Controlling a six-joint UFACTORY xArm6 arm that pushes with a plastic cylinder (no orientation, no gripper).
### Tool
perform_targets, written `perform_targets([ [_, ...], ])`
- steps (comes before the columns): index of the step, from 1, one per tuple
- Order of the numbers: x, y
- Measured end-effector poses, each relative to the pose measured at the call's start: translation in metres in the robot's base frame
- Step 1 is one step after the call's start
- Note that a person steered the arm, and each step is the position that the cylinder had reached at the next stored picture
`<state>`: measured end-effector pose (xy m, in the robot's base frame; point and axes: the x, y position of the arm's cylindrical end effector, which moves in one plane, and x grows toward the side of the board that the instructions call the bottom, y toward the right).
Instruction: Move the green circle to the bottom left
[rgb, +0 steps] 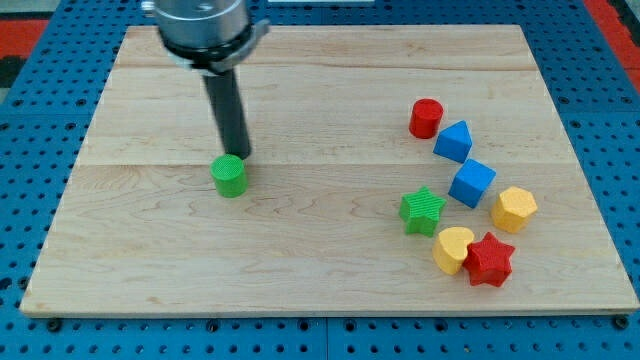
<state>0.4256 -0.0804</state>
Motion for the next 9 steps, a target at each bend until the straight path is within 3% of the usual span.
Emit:
perform_targets([
  [1,-0.01,0.018],
  [3,0.011,0.016],
  [5,0.022,-0.041],
  [9,0.042,-0.054],
])
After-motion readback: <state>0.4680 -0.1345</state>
